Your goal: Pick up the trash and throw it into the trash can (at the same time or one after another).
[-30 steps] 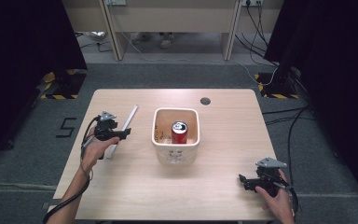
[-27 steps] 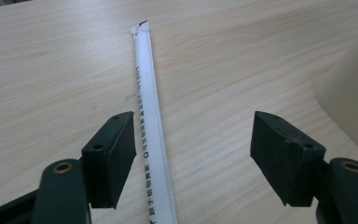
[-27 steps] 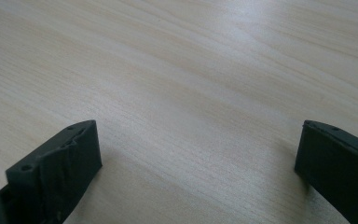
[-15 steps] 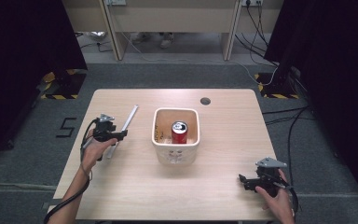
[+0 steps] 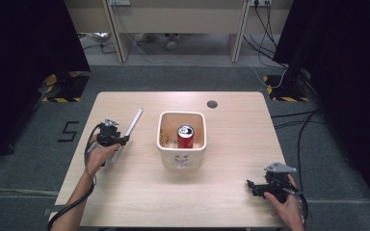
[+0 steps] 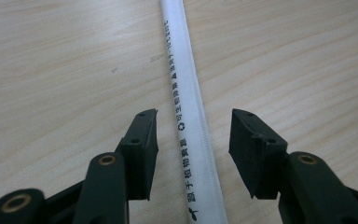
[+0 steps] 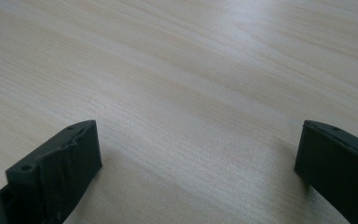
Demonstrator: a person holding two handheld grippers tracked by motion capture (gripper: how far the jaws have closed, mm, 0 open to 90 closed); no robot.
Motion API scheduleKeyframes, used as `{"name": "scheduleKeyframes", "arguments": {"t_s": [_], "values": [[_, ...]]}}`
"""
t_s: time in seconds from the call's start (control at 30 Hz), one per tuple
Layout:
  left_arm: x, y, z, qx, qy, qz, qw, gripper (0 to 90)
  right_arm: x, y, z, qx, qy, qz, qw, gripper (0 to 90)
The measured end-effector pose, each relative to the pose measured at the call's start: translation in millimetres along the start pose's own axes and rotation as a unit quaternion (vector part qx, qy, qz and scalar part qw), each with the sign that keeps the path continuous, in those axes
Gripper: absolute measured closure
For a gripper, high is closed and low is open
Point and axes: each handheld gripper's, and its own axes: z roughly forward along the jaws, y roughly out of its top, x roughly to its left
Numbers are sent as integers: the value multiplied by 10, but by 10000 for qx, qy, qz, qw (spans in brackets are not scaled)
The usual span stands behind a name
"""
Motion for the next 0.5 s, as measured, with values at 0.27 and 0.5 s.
{"name": "scheduleKeyframes", "arguments": {"t_s": [0.27, 0.5], "values": [[39, -40, 68, 119, -16, -84, 9999, 556, 0, 0, 0, 1, -2, -1, 10000, 3], [32, -29, 62, 156, -77, 7, 9998, 687, 0, 0, 0, 0, 0, 0, 10000, 3]]}}
